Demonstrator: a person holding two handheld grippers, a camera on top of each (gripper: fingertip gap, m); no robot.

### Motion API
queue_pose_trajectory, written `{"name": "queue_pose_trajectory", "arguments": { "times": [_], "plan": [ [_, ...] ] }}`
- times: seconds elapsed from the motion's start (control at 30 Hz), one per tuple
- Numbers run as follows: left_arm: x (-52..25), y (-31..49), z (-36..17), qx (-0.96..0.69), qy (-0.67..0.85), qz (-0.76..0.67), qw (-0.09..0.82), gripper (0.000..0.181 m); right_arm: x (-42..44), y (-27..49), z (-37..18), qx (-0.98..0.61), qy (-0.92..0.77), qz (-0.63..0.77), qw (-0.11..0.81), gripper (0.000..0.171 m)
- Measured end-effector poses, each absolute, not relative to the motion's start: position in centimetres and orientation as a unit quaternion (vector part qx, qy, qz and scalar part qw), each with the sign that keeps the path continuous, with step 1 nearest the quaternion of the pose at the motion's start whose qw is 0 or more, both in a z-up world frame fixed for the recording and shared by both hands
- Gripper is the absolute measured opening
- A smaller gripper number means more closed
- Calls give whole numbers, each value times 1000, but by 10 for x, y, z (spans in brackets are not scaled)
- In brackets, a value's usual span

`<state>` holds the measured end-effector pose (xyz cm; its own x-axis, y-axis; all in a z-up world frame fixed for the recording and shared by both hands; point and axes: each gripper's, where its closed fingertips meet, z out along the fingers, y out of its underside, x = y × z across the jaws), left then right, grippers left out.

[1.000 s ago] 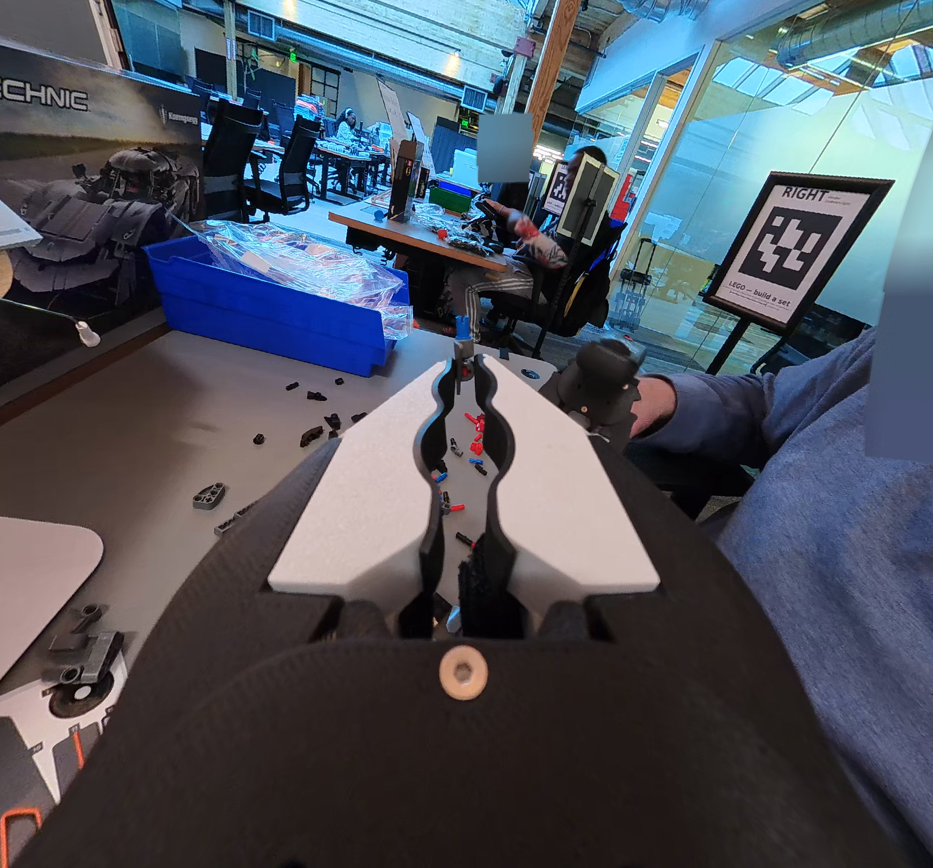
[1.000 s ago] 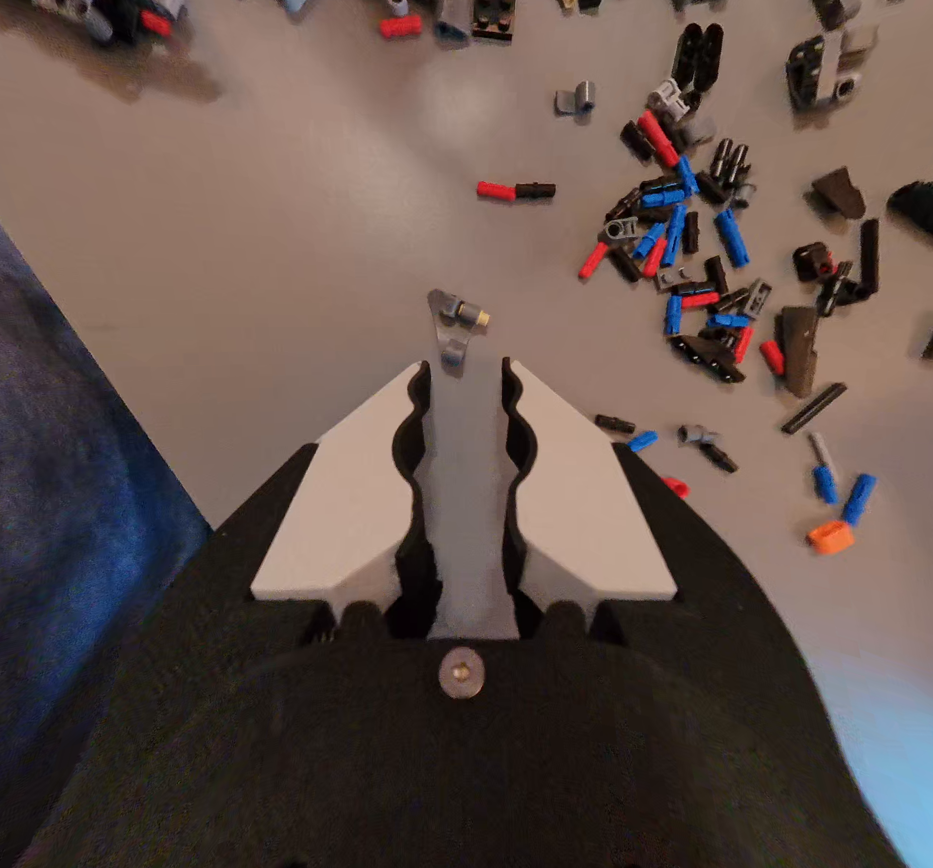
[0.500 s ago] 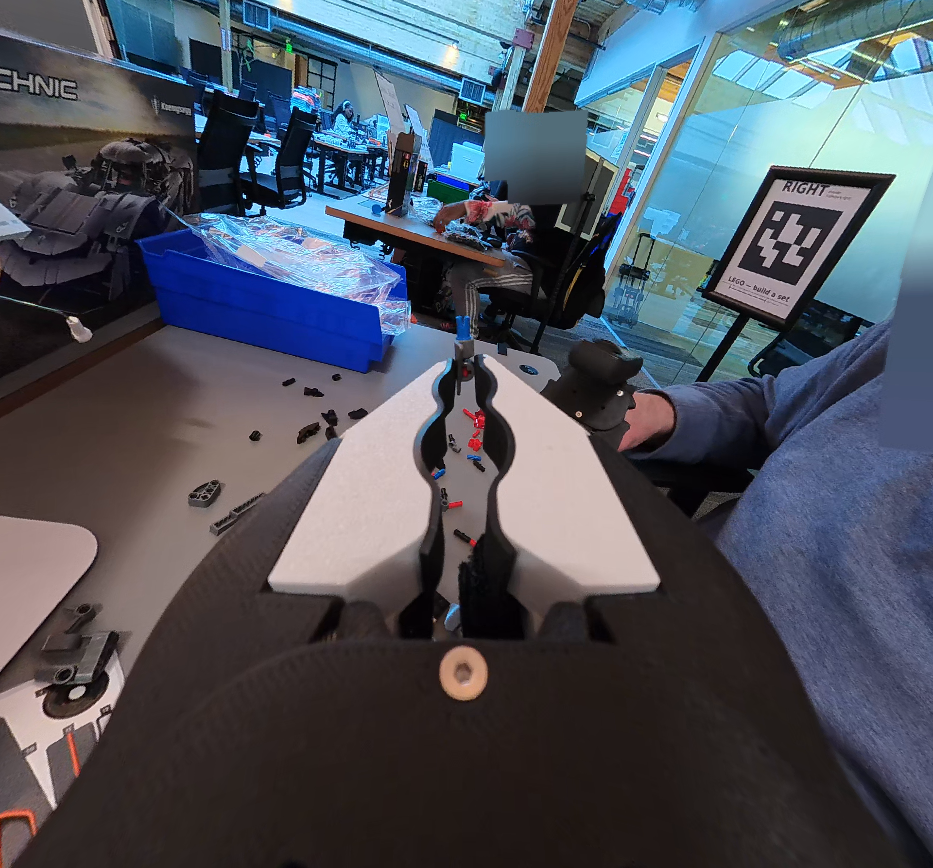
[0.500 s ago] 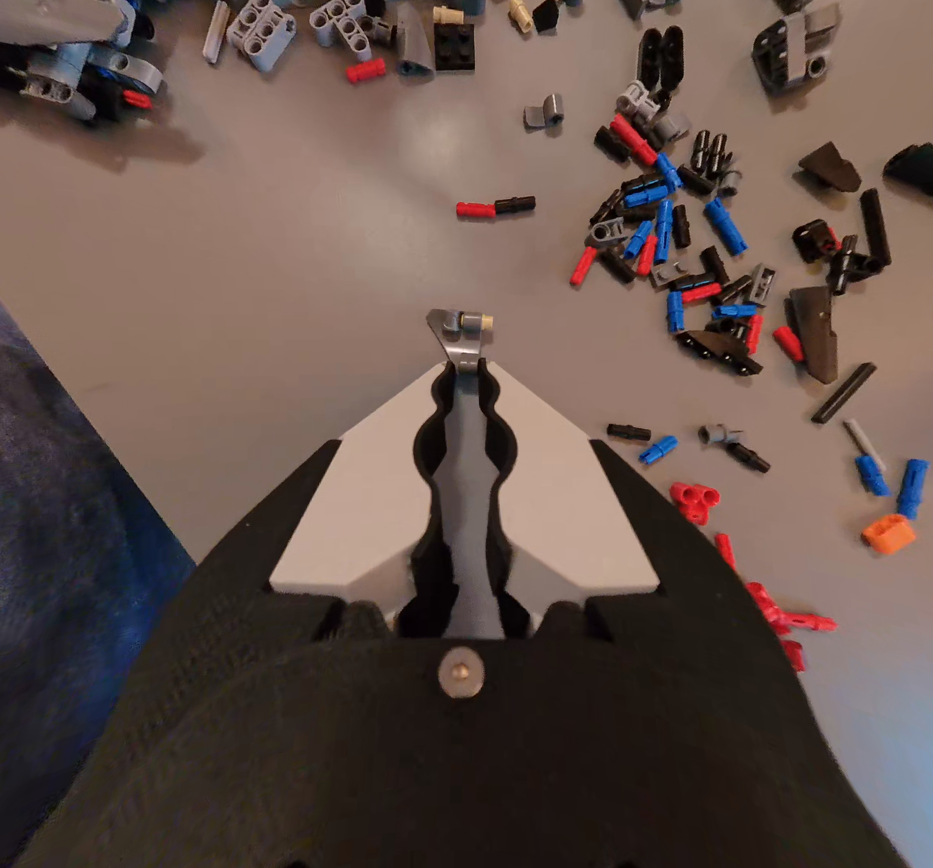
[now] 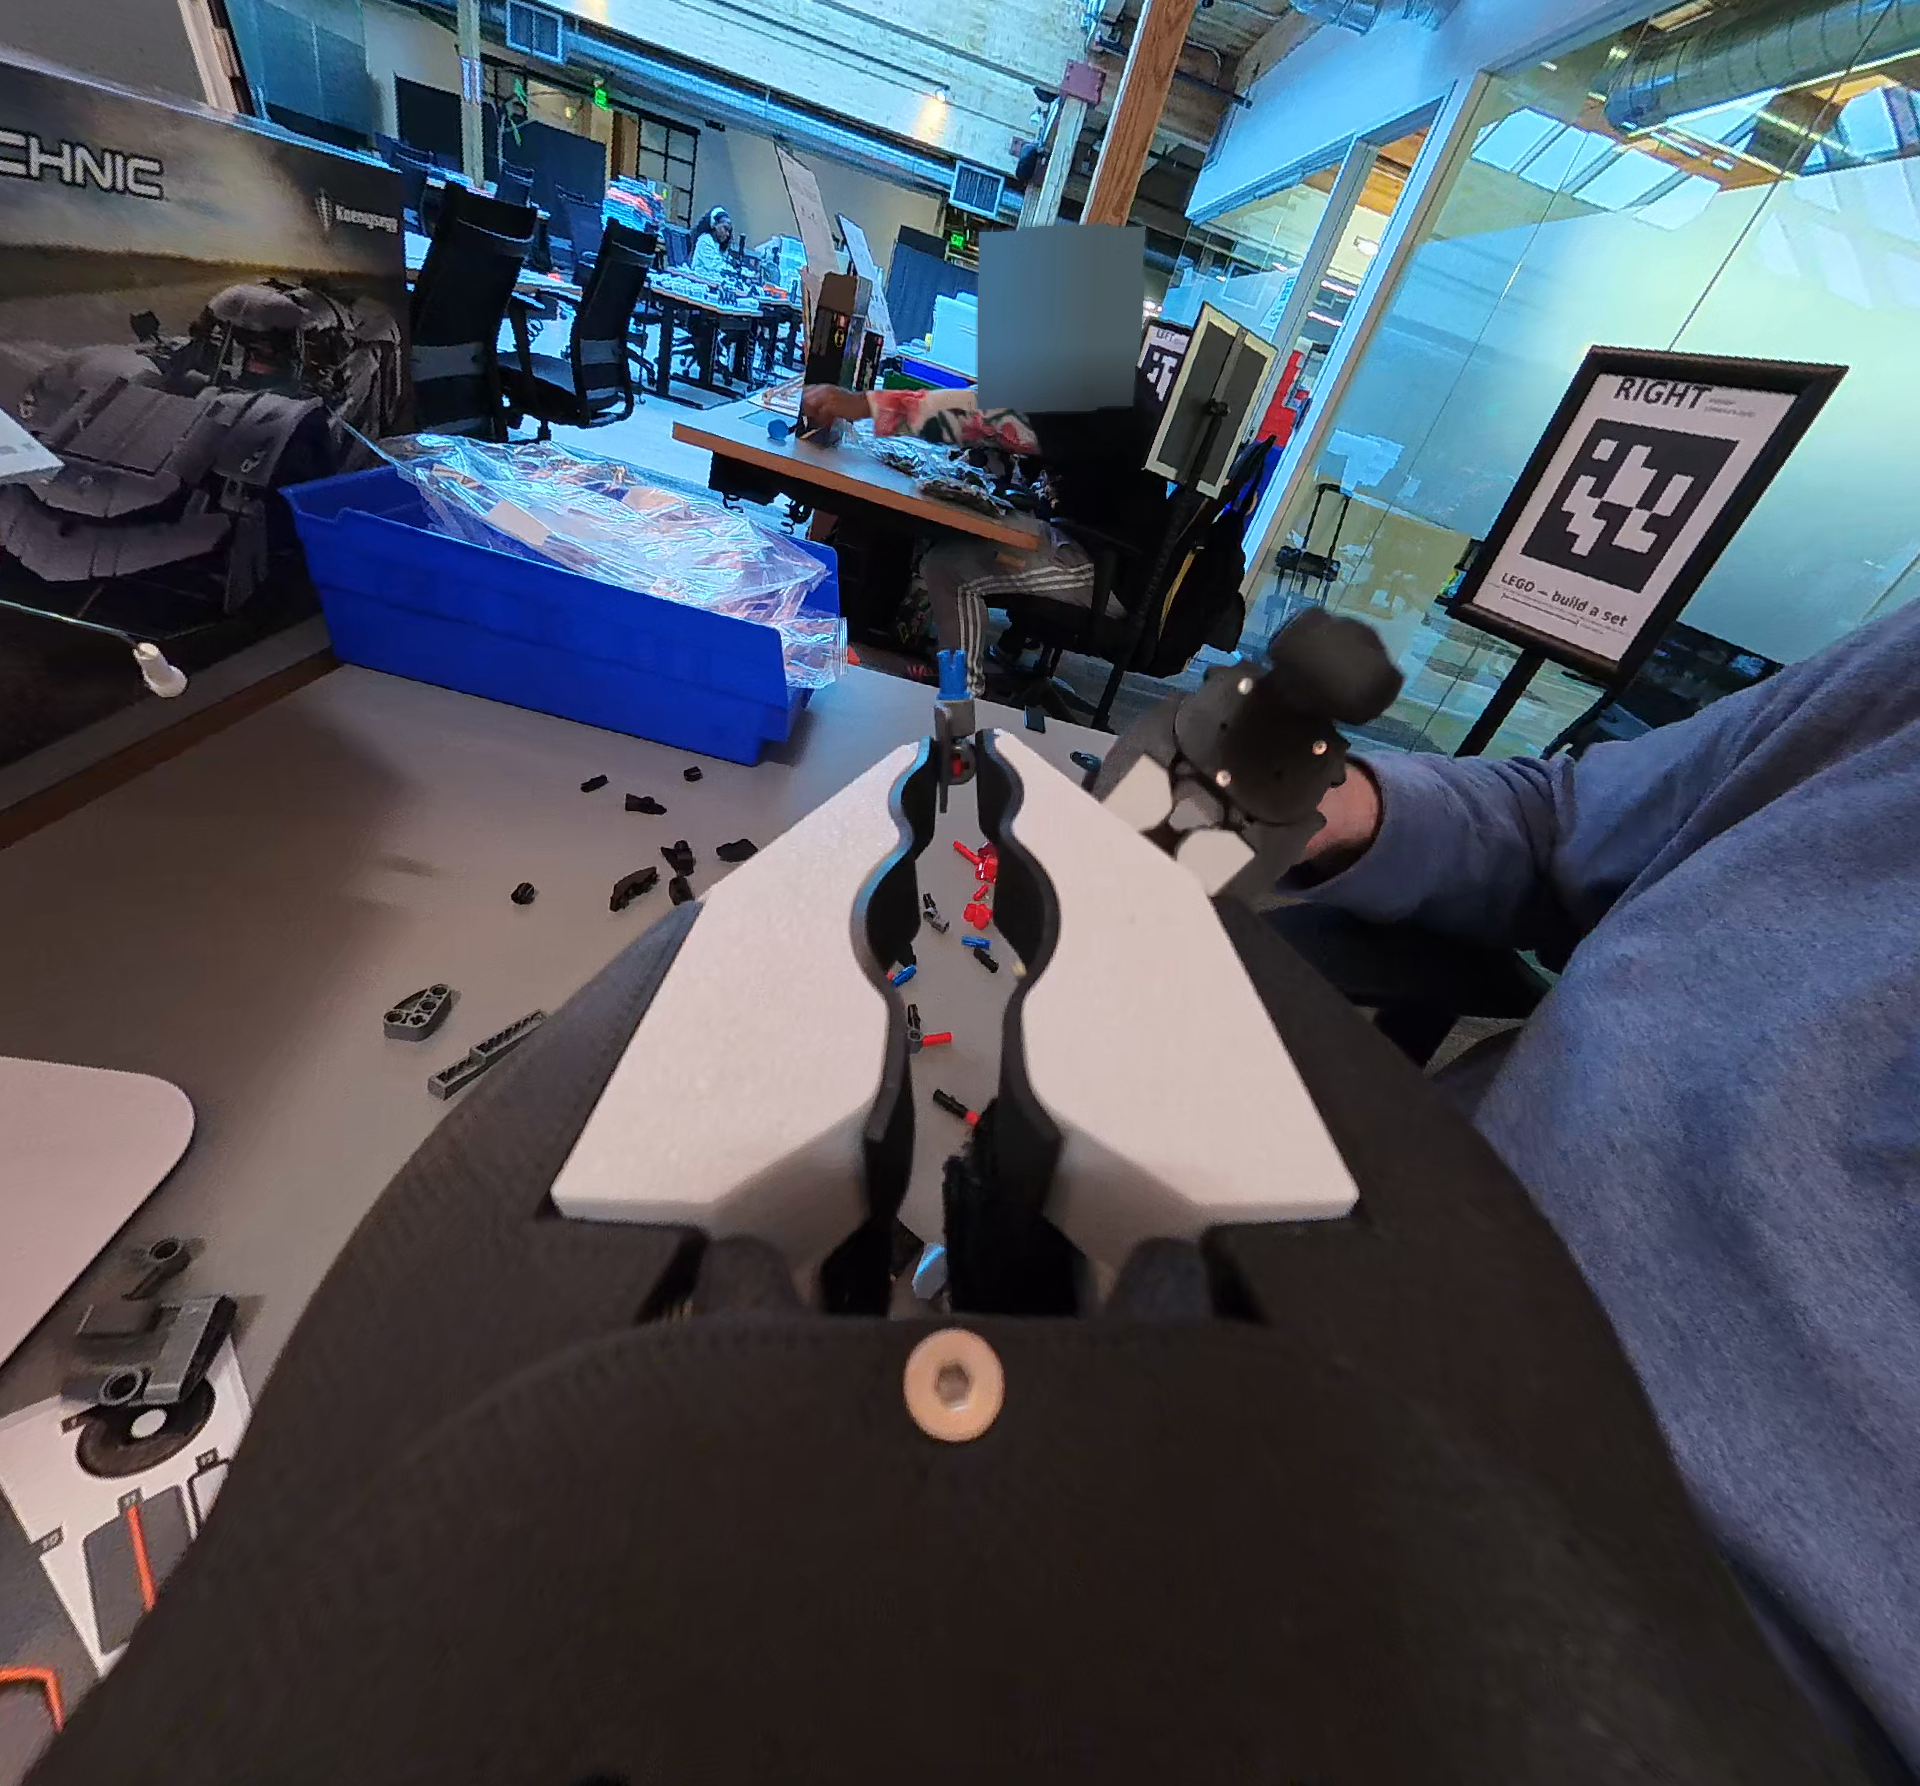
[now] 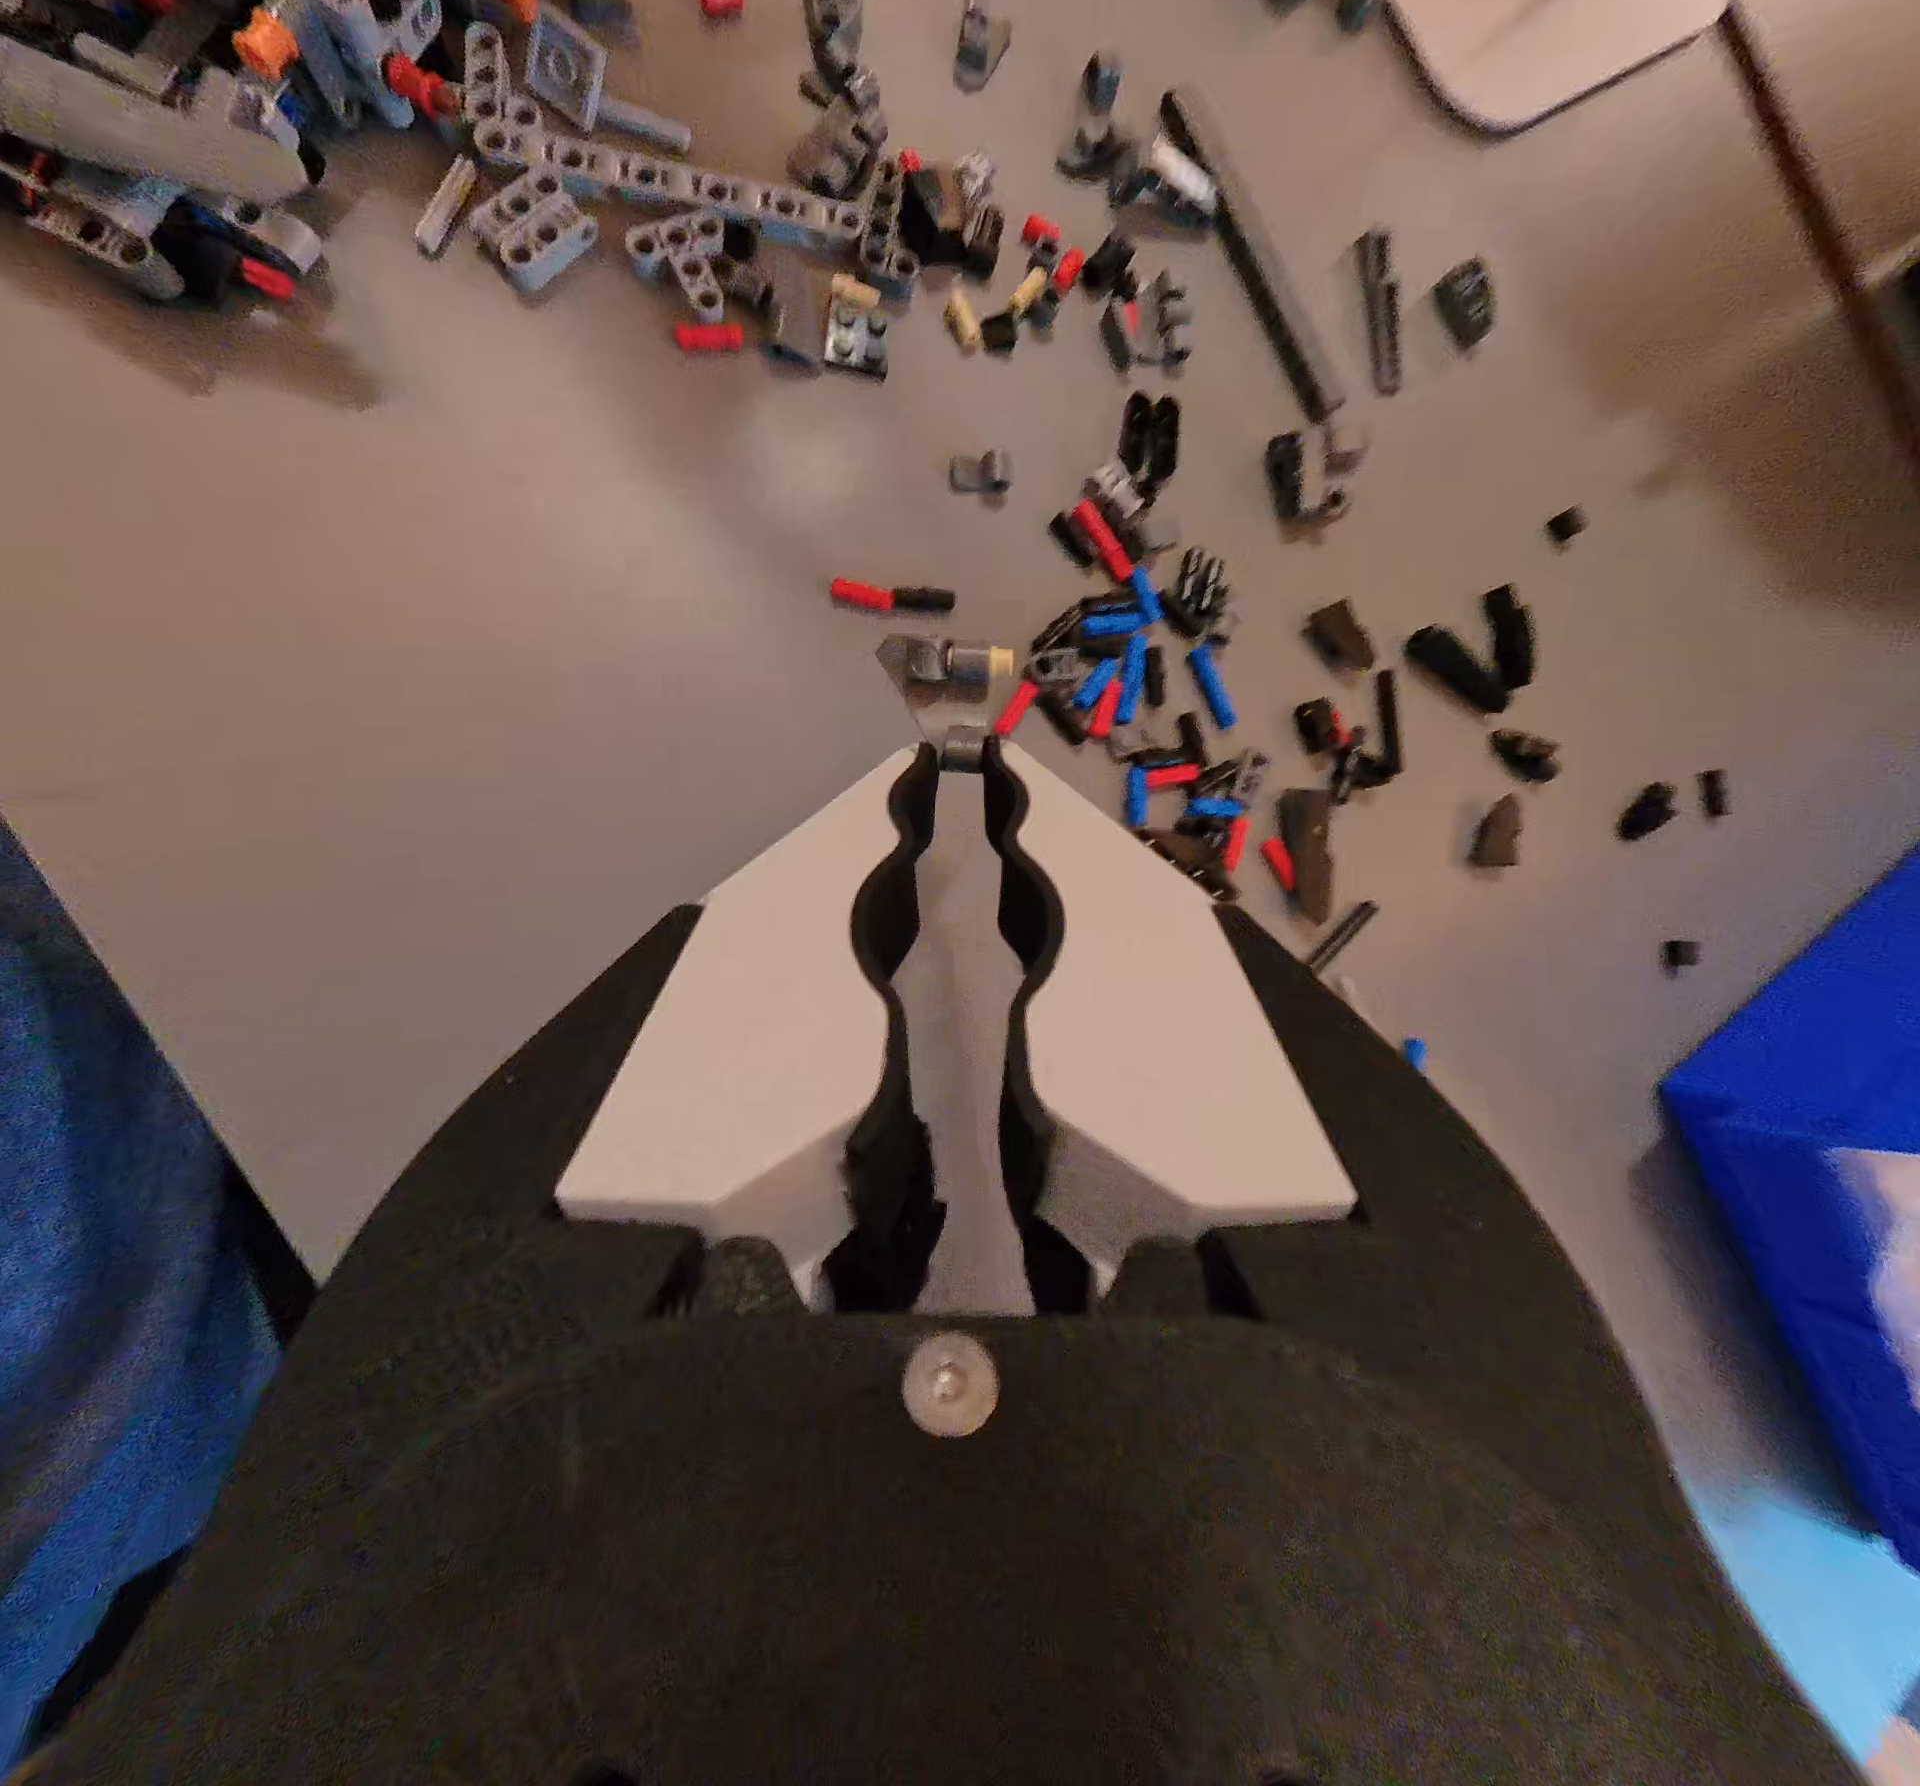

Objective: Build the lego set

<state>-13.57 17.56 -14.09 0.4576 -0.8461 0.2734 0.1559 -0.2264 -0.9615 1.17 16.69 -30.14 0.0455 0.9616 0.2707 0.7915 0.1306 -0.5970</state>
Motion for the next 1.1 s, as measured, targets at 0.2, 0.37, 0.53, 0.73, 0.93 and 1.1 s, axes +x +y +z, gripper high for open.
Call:
{"name": "queue_pose_trajectory", "arguments": {
  "times": [0.2,0.37,0.53,0.73,0.93,1.1],
  "plan": [
    [-137,176,-138,-641,260,-448,567,5,-12,188,-256,-597,-699,92,383,6],
    [-141,176,-133,-636,251,-451,575,5,-35,205,-213,-545,-715,62,433,6],
    [-144,176,-128,-627,241,-456,584,5,-64,213,-178,-481,-735,27,478,7],
    [-147,176,-122,-620,235,-456,593,5,-99,211,-147,-391,-762,6,517,6],
    [-150,174,-116,-612,231,-459,601,5,-122,204,-131,-345,-768,0,540,6],
    [-151,173,-112,-606,227,-466,604,5,-131,198,-120,-321,-767,11,556,6]
  ]
}}
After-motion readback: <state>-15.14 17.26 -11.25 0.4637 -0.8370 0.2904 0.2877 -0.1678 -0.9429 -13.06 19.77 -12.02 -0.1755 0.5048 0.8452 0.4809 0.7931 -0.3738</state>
